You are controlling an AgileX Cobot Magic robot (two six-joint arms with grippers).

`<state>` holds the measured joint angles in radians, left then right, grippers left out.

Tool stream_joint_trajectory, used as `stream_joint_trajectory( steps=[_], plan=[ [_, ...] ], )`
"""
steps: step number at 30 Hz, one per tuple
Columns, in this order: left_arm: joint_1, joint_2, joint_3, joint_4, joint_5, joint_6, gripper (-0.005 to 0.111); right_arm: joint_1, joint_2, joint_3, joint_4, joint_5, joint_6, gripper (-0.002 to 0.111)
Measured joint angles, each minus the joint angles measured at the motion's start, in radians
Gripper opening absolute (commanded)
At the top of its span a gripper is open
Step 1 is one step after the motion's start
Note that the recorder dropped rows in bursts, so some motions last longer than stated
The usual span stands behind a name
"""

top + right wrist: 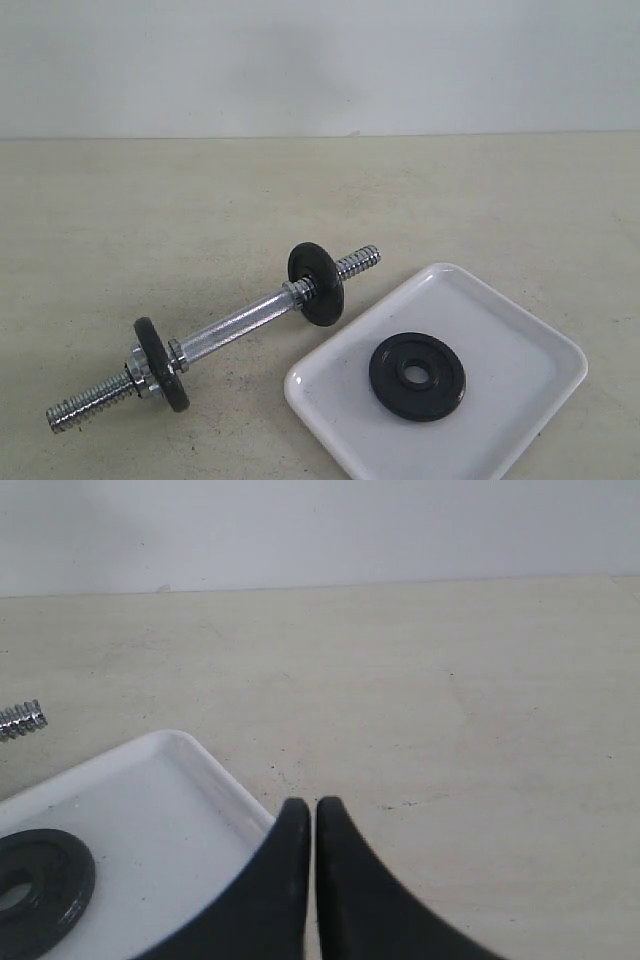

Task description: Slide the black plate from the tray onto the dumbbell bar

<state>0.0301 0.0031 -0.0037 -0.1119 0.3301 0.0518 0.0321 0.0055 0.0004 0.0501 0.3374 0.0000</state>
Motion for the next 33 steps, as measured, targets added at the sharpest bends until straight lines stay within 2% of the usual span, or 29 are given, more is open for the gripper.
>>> stream_joint_trajectory(
  steps=[13,20,22,27,33],
  plan=[
    [0.0,0.0,0.0,0.01,0.0,0.002,0.004,0.0,0.0,0.0,-0.013,-0.004,0.0,0.0],
    [0.0,0.0,0.0,0.036,-0.054,0.034,0.004,0.0,0.0,0.0,-0.002,-0.149,0.041,0.0],
    [0.0,0.0,0.0,-0.008,-0.09,0.01,0.004,0.0,0.0,0.0,0.019,-0.207,0.071,0.0],
    [0.0,0.0,0.0,-0.198,-0.175,-0.064,0.004,0.0,0.0,0.0,0.121,-0.348,0.292,0.0],
    [0.0,0.0,0.0,-0.377,-0.157,-0.077,0.004,0.0,0.0,0.0,0.144,-0.407,0.471,0.0]
  ],
)
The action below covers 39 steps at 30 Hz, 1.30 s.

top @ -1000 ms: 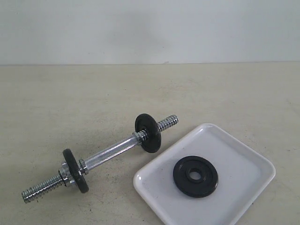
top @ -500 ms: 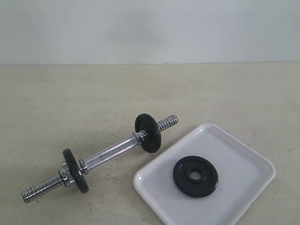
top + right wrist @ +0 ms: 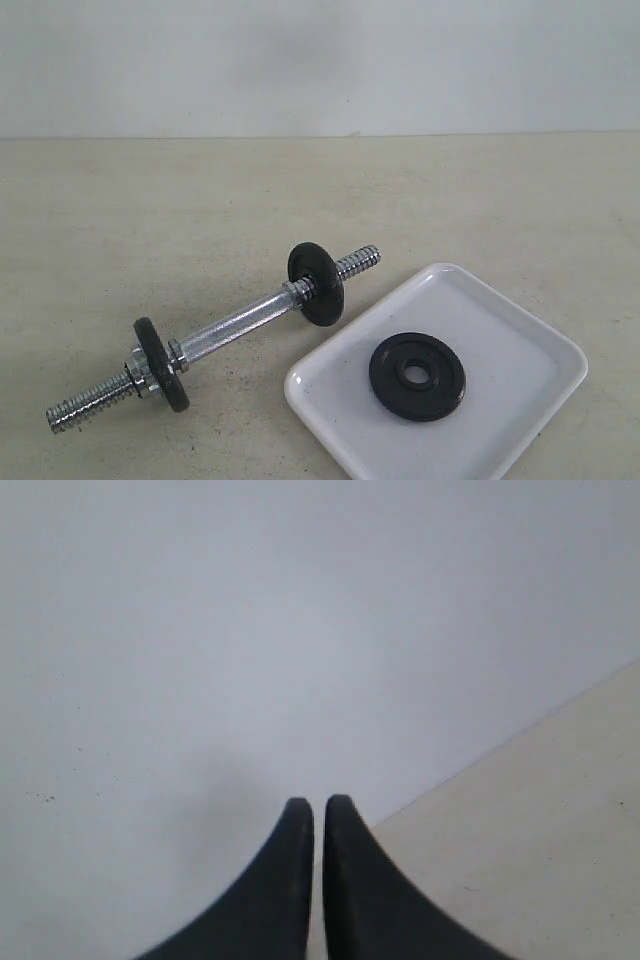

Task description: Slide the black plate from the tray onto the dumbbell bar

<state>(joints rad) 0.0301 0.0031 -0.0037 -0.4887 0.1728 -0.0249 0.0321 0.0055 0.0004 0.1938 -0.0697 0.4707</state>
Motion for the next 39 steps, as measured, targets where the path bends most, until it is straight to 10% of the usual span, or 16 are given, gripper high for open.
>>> stream_joint_trajectory(
  steps=[10,22,39],
  plan=[
    [0.0,0.0,-0.079,-0.131,0.091,0.127,0.004,0.0,-0.002,-0.064,-0.009,0.122,-0.039,0.0],
    [0.0,0.105,-0.244,-0.521,0.306,0.691,0.004,0.008,0.059,-0.24,0.039,0.29,-0.186,0.0],
    [0.0,0.425,-0.273,-0.841,0.342,1.177,0.004,0.236,0.4,-0.482,0.095,0.411,-0.688,0.0]
  ],
)
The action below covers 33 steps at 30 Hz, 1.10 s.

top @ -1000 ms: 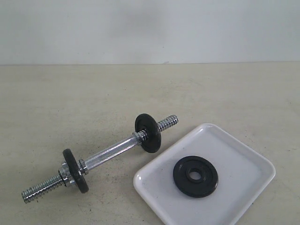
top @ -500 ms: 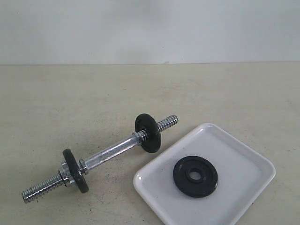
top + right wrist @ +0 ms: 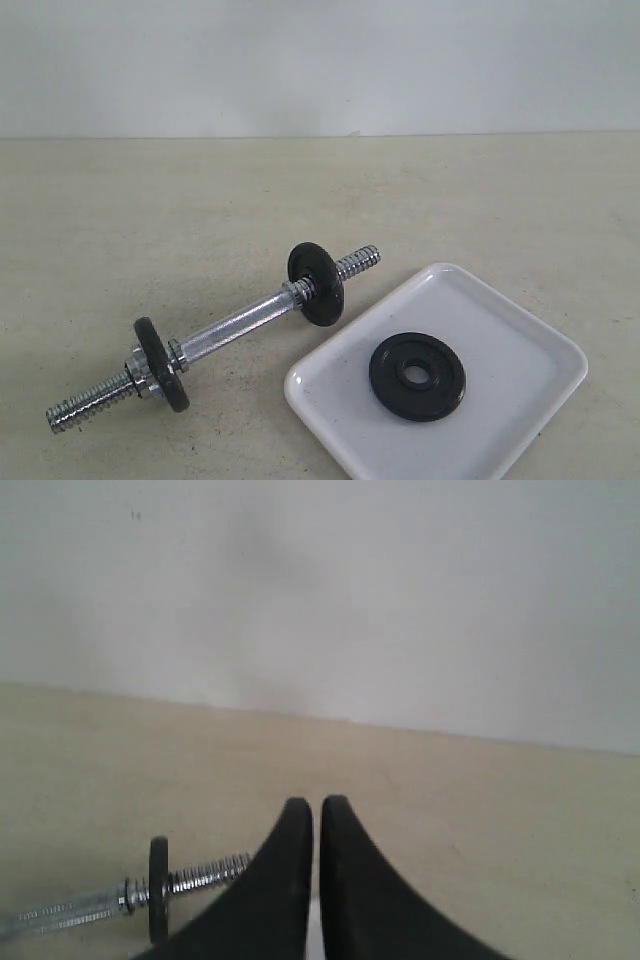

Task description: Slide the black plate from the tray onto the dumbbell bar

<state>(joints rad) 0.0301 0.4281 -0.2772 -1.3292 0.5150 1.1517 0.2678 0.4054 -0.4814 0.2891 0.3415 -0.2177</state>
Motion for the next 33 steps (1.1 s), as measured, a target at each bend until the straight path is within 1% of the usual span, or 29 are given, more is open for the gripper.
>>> stream_joint_trajectory(
  steps=[3,6,17,23,28,32,33],
  plan=[
    [0.0,0.057,0.0,-0.082,0.088,0.177,0.004,0.015,0.073,-0.002,0.0,0.028,-0.038,0.0],
    [0.0,0.132,-0.018,-0.113,0.177,0.333,0.004,0.034,0.13,-0.002,0.005,0.044,-0.066,0.0],
    [-0.008,0.474,-0.141,-0.125,0.258,0.561,0.004,0.13,0.162,-0.002,0.013,0.048,-0.148,0.0],
    [-0.067,0.686,-0.194,-0.128,0.241,0.672,0.004,0.159,0.162,-0.002,0.013,0.048,-0.174,0.0],
    [-0.133,0.827,-0.27,-0.128,0.22,0.695,0.004,0.161,0.162,-0.002,0.015,0.052,-0.174,0.0],
    [-0.188,0.923,-0.33,-0.13,0.15,0.717,0.004,0.161,0.162,-0.002,0.015,0.064,-0.178,0.0],
    [-0.214,0.966,-0.354,-0.13,0.115,0.741,0.004,0.161,0.162,-0.002,0.015,0.066,-0.178,0.0]
  ],
)
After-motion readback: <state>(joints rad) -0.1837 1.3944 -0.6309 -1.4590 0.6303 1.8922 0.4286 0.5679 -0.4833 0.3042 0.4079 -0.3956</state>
